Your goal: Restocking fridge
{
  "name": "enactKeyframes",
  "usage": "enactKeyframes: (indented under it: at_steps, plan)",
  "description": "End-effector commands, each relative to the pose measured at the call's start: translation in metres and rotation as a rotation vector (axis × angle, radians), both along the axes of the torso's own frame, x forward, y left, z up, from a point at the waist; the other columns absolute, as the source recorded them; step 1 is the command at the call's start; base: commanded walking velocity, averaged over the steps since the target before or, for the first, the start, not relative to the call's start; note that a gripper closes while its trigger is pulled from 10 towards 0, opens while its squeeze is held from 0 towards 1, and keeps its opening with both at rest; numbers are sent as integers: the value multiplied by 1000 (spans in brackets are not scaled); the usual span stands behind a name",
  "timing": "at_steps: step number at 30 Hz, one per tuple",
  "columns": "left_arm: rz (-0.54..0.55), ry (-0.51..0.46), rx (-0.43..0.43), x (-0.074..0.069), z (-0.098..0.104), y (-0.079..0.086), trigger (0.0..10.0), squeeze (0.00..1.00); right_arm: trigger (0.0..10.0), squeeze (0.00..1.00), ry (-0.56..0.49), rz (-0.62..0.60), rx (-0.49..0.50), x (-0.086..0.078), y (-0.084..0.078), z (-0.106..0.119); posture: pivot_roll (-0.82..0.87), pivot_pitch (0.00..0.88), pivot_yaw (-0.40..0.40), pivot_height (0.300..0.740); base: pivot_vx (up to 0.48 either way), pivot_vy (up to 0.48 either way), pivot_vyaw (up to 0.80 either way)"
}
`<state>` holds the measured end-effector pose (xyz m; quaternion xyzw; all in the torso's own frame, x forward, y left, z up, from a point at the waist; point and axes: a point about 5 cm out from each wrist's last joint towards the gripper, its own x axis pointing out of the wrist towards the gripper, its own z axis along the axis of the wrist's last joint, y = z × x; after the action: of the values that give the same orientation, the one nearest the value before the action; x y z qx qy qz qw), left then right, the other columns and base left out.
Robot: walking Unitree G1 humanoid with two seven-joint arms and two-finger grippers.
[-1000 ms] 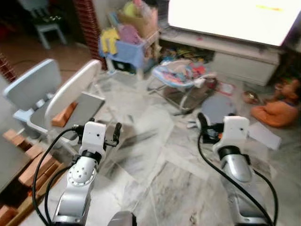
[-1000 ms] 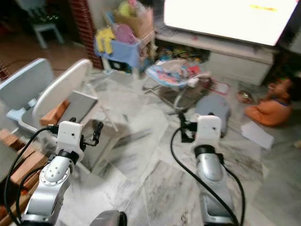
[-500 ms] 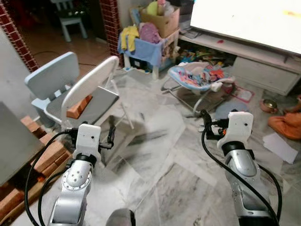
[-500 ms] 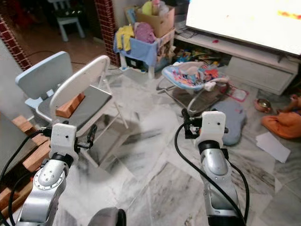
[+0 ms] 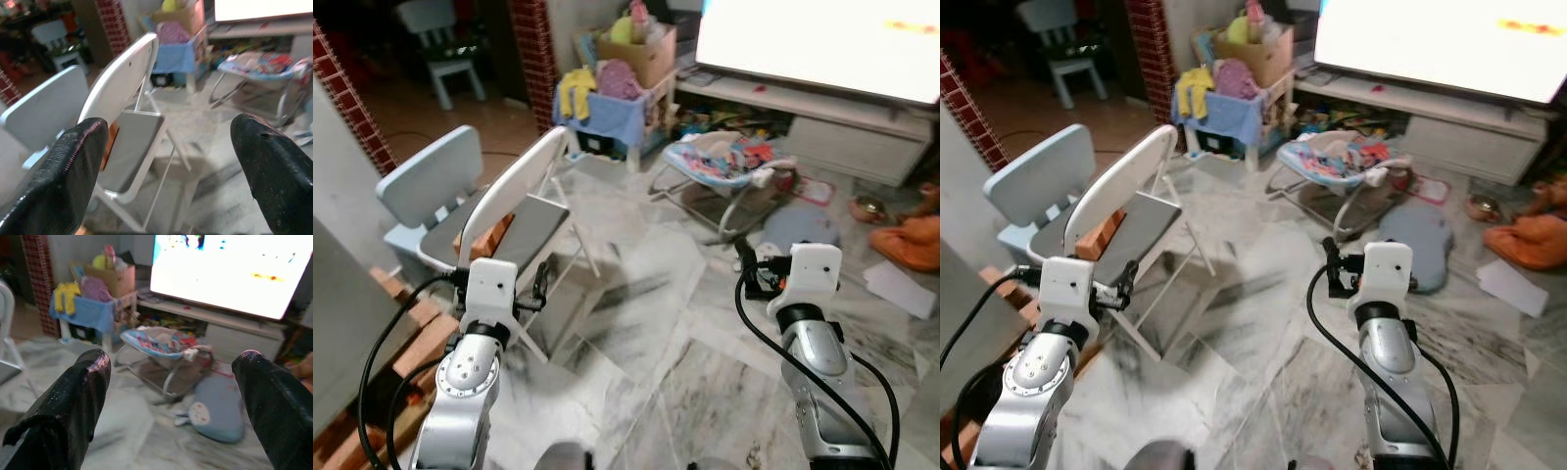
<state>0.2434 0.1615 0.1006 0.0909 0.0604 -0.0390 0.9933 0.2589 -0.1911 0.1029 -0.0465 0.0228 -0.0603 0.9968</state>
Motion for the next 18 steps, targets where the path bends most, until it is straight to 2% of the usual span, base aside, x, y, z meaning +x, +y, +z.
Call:
enactKeyframes:
  at_steps: [1, 2, 4, 6, 8, 13, 15, 18]
  plan:
    - [5, 1, 21, -1, 1, 5, 10000, 0, 10000, 0, -29, 74, 29, 8, 14, 9, 79, 0, 20, 740, 0, 472, 0]
    - [-2, -14, 29, 2, 3, 2, 10000, 0, 10000, 0, -31, 150, 121, 8, 20, 10, 83, 0, 15, 740, 0, 472, 0]
    - [-5, -24, 24, 5, 6, -1, 10000, 0, 10000, 0, -28, 142, 132, 8, 21, 10, 91, 0, 5, 740, 0, 476, 0]
    - [-18, -2, -23, 7, 6, -4, 10000, 0, 10000, 0, -29, 135, 152, 10, 22, 9, 95, 0, -1, 740, 0, 476, 0]
    - [-71, -6, -56, 7, 6, -8, 10000, 0, 10000, 0, -26, 127, 141, 11, 23, 9, 98, 0, -8, 740, 0, 480, 0]
    - [-102, -25, -60, 8, 7, -10, 10000, 0, 10000, 0, -26, 92, 97, 19, 29, 11, 97, 0, -12, 740, 0, 480, 0]
    - [-95, -41, -68, 5, 9, -10, 10000, 0, 10000, 0, -27, 96, 118, 15, 35, 9, 89, 0, -16, 740, 0, 480, 0]
    - [-73, -46, -64, 1, 9, -8, 10000, 0, 10000, 0, -38, 99, 60, 12, 35, 10, 89, 0, -14, 740, 0, 480, 0]
